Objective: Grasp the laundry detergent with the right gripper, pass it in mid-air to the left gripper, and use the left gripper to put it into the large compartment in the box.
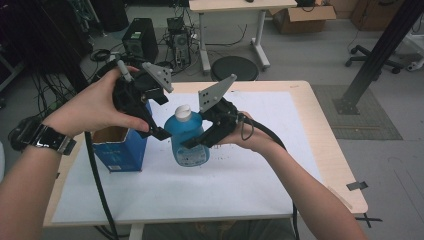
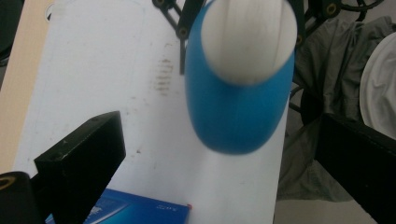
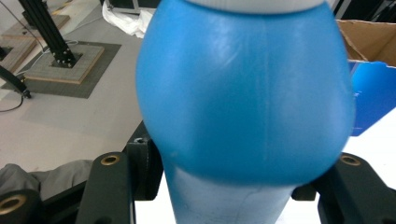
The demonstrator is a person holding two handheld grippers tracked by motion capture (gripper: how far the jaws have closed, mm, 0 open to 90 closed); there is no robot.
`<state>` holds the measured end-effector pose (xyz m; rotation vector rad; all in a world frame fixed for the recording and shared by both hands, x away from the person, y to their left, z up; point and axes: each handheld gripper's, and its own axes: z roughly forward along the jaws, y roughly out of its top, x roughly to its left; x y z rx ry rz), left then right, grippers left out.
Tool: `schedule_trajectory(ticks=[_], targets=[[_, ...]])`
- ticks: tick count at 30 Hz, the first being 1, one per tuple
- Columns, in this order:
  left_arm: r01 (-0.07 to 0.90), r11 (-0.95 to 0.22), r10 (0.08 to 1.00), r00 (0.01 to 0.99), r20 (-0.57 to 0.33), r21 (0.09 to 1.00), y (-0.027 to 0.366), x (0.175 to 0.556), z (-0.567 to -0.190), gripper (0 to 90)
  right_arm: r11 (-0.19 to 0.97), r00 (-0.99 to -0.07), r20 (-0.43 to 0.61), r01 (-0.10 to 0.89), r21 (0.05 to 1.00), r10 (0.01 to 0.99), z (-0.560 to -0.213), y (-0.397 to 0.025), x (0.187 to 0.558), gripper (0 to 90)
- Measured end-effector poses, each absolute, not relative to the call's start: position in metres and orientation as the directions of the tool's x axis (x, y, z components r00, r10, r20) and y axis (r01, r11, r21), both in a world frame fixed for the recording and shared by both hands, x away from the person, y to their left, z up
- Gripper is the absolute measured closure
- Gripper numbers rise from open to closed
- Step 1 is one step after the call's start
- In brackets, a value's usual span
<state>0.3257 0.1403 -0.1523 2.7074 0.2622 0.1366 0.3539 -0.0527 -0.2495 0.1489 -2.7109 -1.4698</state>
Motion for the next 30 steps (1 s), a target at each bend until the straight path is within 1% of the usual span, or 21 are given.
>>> schedule_trajectory(ticks=[8, 17, 30], targets=[[0.148, -0.907, 0.184, 0.981, 0.055, 0.395, 0.131, 0.326, -0.156, 3.1, 0.558, -0.992, 0.004, -0.068, 0.827, -0.126, -0.252, -0.04, 0.351, 42.6], [0.136, -0.915, 0.166, 0.985, 0.045, 0.381, 0.123, 0.325, -0.16, 3.8, 0.559, -0.992, 0.001, -0.072, 0.826, -0.129, -0.252, -0.037, 0.349, 42.9], [0.145, -0.923, 0.168, 0.985, 0.034, 0.357, 0.115, 0.326, -0.162, 11.0, 0.557, -0.992, 0.002, -0.07, 0.828, -0.128, -0.252, -0.037, 0.349, 43.0]])
